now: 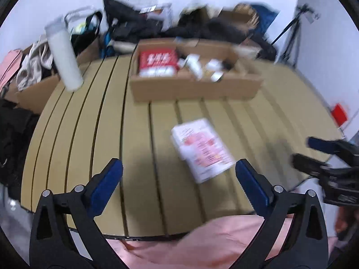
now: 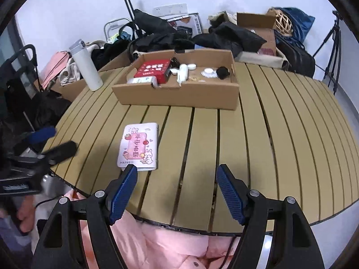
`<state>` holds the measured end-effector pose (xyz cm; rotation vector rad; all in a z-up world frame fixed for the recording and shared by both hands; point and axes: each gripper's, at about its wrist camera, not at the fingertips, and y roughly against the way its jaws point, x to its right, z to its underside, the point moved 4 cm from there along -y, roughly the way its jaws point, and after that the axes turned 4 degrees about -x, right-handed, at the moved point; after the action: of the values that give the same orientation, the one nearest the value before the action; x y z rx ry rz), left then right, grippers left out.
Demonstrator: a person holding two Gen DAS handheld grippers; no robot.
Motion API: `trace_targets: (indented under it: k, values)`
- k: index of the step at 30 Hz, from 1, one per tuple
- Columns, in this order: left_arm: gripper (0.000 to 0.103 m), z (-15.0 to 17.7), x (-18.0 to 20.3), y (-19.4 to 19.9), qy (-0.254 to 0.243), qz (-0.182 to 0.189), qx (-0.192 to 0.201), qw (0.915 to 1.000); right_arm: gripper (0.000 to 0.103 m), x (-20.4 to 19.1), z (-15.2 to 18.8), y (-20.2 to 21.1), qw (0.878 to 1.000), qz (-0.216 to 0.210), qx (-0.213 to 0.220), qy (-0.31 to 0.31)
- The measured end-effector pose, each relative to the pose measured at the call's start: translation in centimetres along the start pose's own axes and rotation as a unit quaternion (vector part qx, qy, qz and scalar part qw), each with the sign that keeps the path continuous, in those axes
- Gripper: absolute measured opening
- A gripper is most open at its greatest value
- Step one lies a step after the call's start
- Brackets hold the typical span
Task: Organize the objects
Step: 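Withdraw both grippers and reach toward the pink printed card box, then grasp the pink card box edge with the left gripper and lift it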
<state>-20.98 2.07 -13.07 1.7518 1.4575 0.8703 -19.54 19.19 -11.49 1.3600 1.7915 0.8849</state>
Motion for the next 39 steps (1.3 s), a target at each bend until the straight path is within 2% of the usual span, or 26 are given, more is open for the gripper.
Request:
trace_targets:
  k: [2, 3, 5, 8, 12, 13, 15, 18, 20, 21, 22, 23, 24, 26, 28, 29, 31, 33, 35, 37, 39]
  values:
    - [0.100, 0.6, -0.5, -1.5, 0.023, 0.040, -0.011, 0.9989, 0.077, -0.2, 0.6, -0.8, 1.000, -0.002, -0.011, 0.004]
    - [0.100, 0.8, -0.8, -2.3, 0.037, 0.072, -0.016, 0.9966, 0.077, -0.5, 1.0, -1.2, 1.000, -0.007, -0.015, 0.009]
    - [0.098, 1.1, -1.1, -3.3, 0.050, 0.085, -0.024, 0.9948, 0.077, -1.0, 1.4, -2.0, 0.999, -0.020, -0.022, 0.013]
    - [0.097, 1.2, -0.9, -4.4, 0.039, 0.080, -0.040, 0.9952, 0.077, -2.0, 1.5, -3.9, 0.998, -0.041, -0.041, 0.015]
    - [0.097, -0.5, -0.8, -5.3, 0.012, 0.063, -0.021, 0.9977, 0.076, -3.8, 0.9, -7.0, 0.996, -0.058, -0.061, 0.025]
    - [0.097, -1.4, -0.9, -6.1, 0.004, 0.052, -0.021, 0.9984, 0.073, -4.1, 0.8, -7.6, 0.996, -0.059, -0.065, 0.028]
    - [0.094, -2.8, -0.8, -8.0, -0.024, 0.032, -0.041, 0.9984, 0.059, -4.9, 0.6, -9.0, 0.995, -0.056, -0.076, 0.038]
    - [0.084, -4.9, -0.6, -9.9, -0.054, 0.020, -0.037, 0.9977, 0.059, -5.5, 0.4, -10.9, 0.995, -0.017, -0.082, 0.059]
    - [0.065, -5.7, -0.5, -10.9, -0.053, 0.036, -0.043, 0.9970, 0.058, -5.5, -0.1, -11.4, 0.995, 0.006, -0.070, 0.068]
    - [0.049, -5.8, -0.5, -11.6, -0.042, 0.043, -0.064, 0.9961, 0.055, -4.9, -0.6, -11.6, 0.996, 0.026, -0.060, 0.057]
    - [0.043, -5.5, -0.4, -11.7, -0.032, 0.048, -0.081, 0.9950, 0.055, -3.6, -1.3, -11.7, 0.997, 0.048, -0.050, 0.031]
    - [0.042, -5.3, -0.1, -11.1, -0.021, 0.060, -0.088, 0.9941, 0.055, -1.5, -2.3, -11.6, 0.997, 0.070, -0.037, -0.008]
    - [0.041, -4.7, 0.5, -10.3, -0.020, 0.086, -0.096, 0.9915, 0.055, 0.2, -2.9, -11.5, 0.996, 0.082, -0.027, -0.039]
    - [0.042, -3.8, 1.0, -9.0, -0.018, 0.114, -0.094, 0.9889, 0.055, 2.7, -3.7, -11.1, 0.993, 0.088, -0.017, -0.075]
    - [0.044, -3.4, 0.8, -7.9, -0.010, 0.120, -0.082, 0.9894, 0.055, 4.4, -3.9, -10.1, 0.992, 0.063, -0.008, -0.105]
    - [0.044, -3.6, 0.5, -7.7, -0.006, 0.113, -0.073, 0.9909, 0.055, 4.6, -3.7, -9.5, 0.992, 0.036, -0.008, -0.118]
    - [0.044, -4.3, -0.2, -7.8, 0.000, 0.099, -0.053, 0.9936, 0.055, 3.7, -2.9, -8.7, 0.993, -0.004, -0.009, -0.118]
    - [0.044, -4.8, -0.1, -8.6, 0.008, 0.109, -0.065, 0.9919, 0.055, 1.7, -1.7, -8.6, 0.994, -0.032, -0.020, -0.099]
    - [0.044, -4.7, 0.9, -9.1, -0.001, 0.104, -0.078, 0.9916, 0.055, -0.1, -0.8, -9.0, 0.996, -0.034, -0.027, -0.076]
    - [0.044, -3.8, 2.2, -9.4, -0.015, 0.090, -0.094, 0.9914, 0.055, -0.7, -0.2, -9.9, 0.997, -0.010, -0.039, -0.065]
    - [0.044, -2.8, 2.7, -9.8, -0.008, 0.090, -0.105, 0.9904, 0.055, -0.5, -0.2, -10.4, 0.996, -0.025, -0.037, -0.073]
